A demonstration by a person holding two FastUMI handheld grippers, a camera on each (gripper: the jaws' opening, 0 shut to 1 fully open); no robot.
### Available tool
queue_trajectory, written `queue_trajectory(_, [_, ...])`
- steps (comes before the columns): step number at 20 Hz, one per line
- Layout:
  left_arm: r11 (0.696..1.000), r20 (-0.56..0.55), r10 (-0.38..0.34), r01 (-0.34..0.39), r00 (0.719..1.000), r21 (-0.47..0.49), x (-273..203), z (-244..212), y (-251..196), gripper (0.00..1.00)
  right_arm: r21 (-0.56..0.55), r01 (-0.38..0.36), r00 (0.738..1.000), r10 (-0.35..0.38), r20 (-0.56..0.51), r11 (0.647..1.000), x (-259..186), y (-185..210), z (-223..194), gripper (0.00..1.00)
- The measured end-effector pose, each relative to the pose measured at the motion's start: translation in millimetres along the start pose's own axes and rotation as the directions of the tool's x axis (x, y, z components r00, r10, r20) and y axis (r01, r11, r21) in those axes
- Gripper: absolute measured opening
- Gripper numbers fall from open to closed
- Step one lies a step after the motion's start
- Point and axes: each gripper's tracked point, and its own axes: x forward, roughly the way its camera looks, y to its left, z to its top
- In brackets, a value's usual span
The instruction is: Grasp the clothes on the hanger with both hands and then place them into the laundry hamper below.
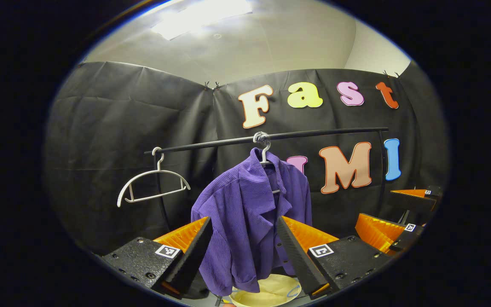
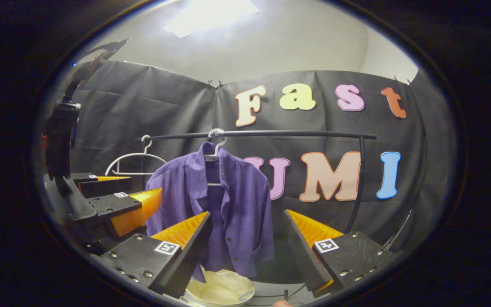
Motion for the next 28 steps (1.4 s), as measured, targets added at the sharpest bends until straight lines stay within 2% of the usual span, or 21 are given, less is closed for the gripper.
queue_trajectory(4, [0.999, -0.001, 0.035, -0.035, 0.999, 0.004, 3.3, -2.3, -8.1, 0.94, -0.009, -0.031, 0.999, 0.031, 0.019, 0.999, 4.9, -9.3, 4.1, 0.99])
queue_trajectory(11, [0.998, -0.035, 0.056, -0.056, 0.998, 0.006, 38.1, -18.9, -15.4, 0.92, -0.003, -0.024, 1.0, 0.024, 0.009, 1.0, 34.3, -21.3, -5.1, 0.99])
queue_trajectory(15, [0.999, -0.069, 0.037, -0.036, 0.997, 0.01, 73.8, -47.6, -12.4, 0.92, -0.029, 0.019, 1.0, -0.019, 0.011, 0.999, 64.1, -30.1, -6.7, 0.99])
queue_trajectory(20, [0.999, -0.156, 0.038, -0.031, 0.987, 0.044, 115.3, -102.0, -6.2, 0.94, -0.032, 0.044, 0.999, -0.043, 0.025, 0.999, 102.7, -29.9, -0.7, 0.99])
queue_trajectory(24, [0.995, -0.208, 0.048, -0.029, 0.977, 0.09, 130.1, -137.7, 6.2, 0.94, -0.018, 0.047, 0.999, -0.047, 0.013, 0.999, 133.9, -33.2, -4.5, 0.99])
queue_trajectory(28, [0.992, -0.204, 0.061, -0.036, 0.977, 0.122, 150.5, -143.9, 21.5, 0.8, -0.013, 0.046, 0.999, -0.046, 0.007, 0.999, 152.3, -29.1, -13.8, 0.99])
